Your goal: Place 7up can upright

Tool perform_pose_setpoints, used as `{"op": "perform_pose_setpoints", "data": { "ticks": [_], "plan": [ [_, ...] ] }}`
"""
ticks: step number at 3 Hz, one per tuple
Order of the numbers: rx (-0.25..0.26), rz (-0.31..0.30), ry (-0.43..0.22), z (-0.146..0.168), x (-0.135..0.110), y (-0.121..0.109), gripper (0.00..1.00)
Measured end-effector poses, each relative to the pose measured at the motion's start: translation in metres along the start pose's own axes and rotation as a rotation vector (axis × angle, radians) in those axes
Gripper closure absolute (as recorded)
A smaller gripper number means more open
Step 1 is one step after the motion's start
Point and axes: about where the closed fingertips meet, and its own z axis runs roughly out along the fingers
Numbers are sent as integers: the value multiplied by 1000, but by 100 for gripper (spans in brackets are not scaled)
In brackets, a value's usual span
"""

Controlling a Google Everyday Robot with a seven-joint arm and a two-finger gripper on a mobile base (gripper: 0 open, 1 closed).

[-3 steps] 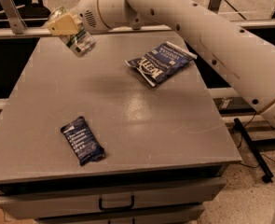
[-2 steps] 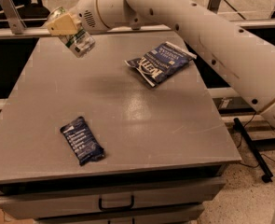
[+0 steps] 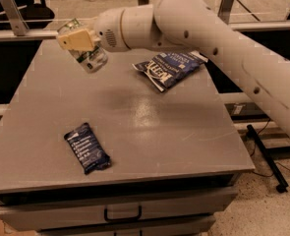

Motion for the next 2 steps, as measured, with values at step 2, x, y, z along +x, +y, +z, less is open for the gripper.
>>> {"op": "perform_pose_setpoints", "data": {
  "ticks": [2],
  "plan": [
    [-37,-3,-178,-67,24,11,100]
  ]
}}
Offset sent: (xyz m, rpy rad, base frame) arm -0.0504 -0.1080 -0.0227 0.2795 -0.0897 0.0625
